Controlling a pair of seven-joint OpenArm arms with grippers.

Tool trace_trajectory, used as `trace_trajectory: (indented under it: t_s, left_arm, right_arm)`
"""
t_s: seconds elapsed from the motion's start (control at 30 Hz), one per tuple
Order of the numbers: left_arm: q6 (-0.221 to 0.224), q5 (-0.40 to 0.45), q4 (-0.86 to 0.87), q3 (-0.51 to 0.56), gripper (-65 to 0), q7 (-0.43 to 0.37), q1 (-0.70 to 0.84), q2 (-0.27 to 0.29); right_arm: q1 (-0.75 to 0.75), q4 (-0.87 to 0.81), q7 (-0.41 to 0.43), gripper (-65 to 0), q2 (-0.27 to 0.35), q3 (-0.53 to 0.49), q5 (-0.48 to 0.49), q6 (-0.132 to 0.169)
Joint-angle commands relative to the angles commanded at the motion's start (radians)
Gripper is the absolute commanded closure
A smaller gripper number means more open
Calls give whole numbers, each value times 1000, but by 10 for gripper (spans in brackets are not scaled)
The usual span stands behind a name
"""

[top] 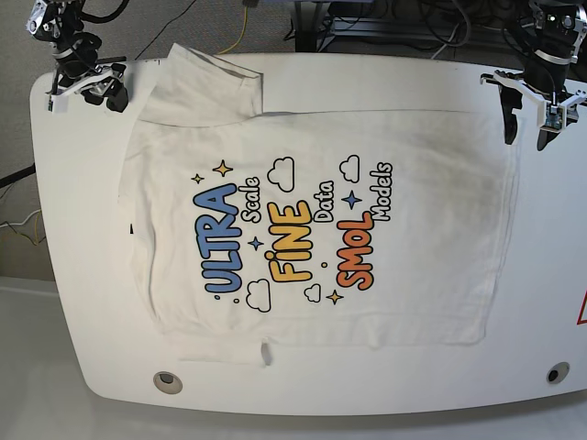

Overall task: Fold the T-shirt properly
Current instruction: 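Move both open grippers down toward the shoulder corners of the white T-shirt, then close both grippers on the shirt's shoulder edges beside the collar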

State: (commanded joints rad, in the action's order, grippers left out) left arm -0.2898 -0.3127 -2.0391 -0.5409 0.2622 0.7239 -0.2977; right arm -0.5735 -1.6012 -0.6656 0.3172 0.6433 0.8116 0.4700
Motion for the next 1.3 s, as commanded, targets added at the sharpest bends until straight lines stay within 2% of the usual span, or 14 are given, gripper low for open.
trace_trajectory:
  t_s: [0.2,0.33,0.4,0.47,0.73,0.8,1.13,1.2,1.3]
  left_arm:
    - [-37,-89,58,10,-379,84,-60,-8]
    - [-84,-173,136,21,-358,168,-108,-10]
    - [-130,-248,236,7,-320,278,-151,-11]
    - [-137,-271,265,2,-314,300,-165,-12]
    - [-127,-391,326,-57,-331,357,-198,-19]
    - [-116,-475,368,-98,-326,401,-205,-29]
    - [-129,-530,416,-121,-317,468,-220,-42]
    - [-128,-569,424,-131,-315,481,-218,-39]
    - [-128,-563,425,-124,-314,477,-217,-39]
  right_arm:
    - [-3,-15,-11,-369,-3,-34,-13,4]
    - [-8,-25,-23,-370,-7,-86,-23,5]
    - [0,-9,-27,-368,-7,-116,-39,3]
    - [0,-10,-30,-368,-9,-123,-42,3]
    - [15,-4,-45,-367,-27,-100,-47,1]
    - [10,14,-47,-368,-42,-76,-36,1]
    - [11,25,-51,-367,-67,-76,-14,5]
    - [21,16,-66,-365,-82,-75,9,4]
    - [26,16,-71,-364,-83,-77,22,4]
